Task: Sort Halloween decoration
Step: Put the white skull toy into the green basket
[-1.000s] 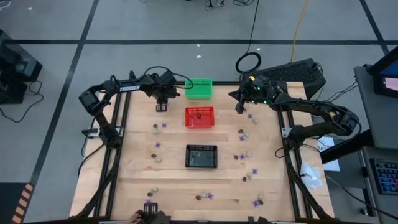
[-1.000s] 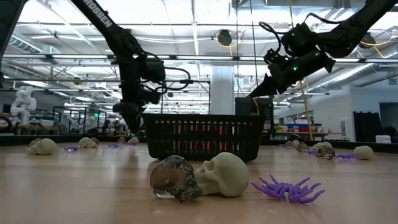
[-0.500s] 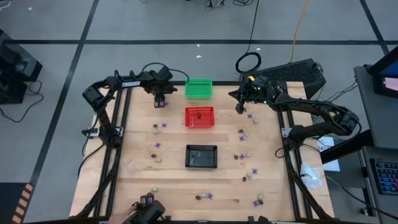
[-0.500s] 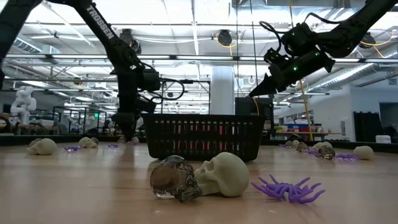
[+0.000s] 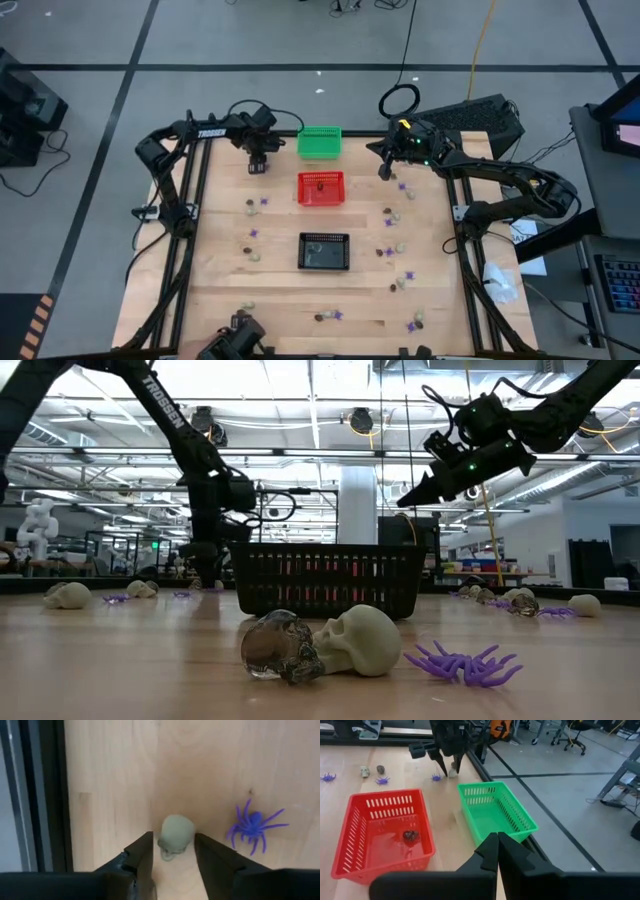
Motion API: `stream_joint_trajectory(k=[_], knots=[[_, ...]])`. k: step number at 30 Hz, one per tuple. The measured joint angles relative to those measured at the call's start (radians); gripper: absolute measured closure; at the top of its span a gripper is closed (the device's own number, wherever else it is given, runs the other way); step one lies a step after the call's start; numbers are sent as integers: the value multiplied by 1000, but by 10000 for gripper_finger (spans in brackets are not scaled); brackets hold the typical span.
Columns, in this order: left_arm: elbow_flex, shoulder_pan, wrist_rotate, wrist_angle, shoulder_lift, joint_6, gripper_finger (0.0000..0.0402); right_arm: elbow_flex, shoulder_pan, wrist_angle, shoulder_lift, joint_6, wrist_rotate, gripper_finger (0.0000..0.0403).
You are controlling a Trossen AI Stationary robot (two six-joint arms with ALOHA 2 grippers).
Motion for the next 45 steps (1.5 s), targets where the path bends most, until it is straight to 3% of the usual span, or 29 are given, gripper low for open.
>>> stream_joint_trajectory(k=[10,19,29,36,45], knots=[[-1,-20,20,12,14,37,357,0,0,-10,0,15,0,403],[95,-30,40,-57,-45,-23,360,0,0,-15,0,23,0,403],[337,-128,63,-132,-63,-331,360,0,0,6,0,19,2,403],[495,-221,42,-129,46,-406,360,0,0,18,0,23,2,403],[793,-204,-13,-288,341,-412,360,0,0,14,0,26,2,403]])
